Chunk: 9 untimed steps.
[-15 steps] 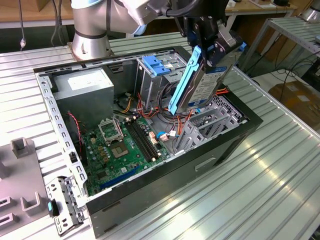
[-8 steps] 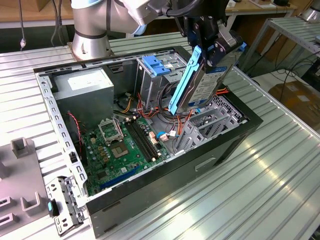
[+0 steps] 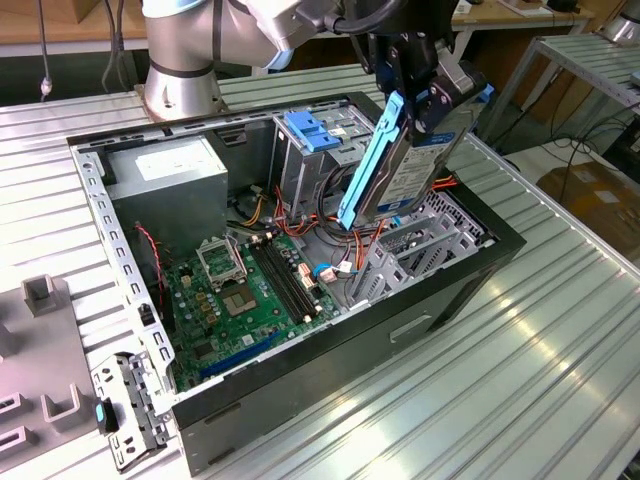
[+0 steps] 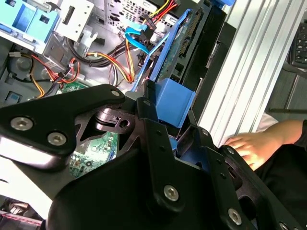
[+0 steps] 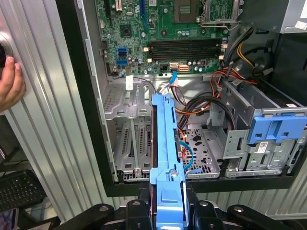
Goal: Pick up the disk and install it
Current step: 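Insert the disk into the insertion slot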
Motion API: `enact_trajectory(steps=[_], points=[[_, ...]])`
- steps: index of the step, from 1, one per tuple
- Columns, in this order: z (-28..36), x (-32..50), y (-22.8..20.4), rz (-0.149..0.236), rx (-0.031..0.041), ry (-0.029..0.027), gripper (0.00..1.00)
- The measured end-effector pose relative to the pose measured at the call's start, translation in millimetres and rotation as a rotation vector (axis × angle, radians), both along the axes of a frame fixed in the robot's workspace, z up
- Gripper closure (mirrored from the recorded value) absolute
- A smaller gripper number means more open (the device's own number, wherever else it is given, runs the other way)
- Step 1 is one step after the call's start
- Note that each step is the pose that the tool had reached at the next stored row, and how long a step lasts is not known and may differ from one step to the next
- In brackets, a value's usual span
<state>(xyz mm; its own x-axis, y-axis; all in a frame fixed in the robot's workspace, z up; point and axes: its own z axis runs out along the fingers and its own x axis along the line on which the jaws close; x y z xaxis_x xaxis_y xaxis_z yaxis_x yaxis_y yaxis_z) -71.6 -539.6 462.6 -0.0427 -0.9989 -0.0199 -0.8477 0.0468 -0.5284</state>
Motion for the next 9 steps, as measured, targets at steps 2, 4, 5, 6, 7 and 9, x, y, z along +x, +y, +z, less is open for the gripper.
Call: enact_trajectory(steps=[2, 4, 5, 6, 7, 9], points=[[-0.9, 0.7, -0.5, 0.000, 0.0000, -0.0129, 0.63], [-2.4, 1.7, -2.4, 0.000, -0.0001, -0.0174, 0.63], [-3.1, 2.3, -4.1, 0.000, -0.0001, -0.0178, 0.63], [-4.1, 2.8, -6.4, 0.000, 0.0000, -0.0180, 0.63], [-5.2, 3.3, -8.1, 0.000, 0.0000, -0.0182, 0.63], [-6.9, 4.5, -10.3, 0.000, 0.0000, -0.0191, 0.63]])
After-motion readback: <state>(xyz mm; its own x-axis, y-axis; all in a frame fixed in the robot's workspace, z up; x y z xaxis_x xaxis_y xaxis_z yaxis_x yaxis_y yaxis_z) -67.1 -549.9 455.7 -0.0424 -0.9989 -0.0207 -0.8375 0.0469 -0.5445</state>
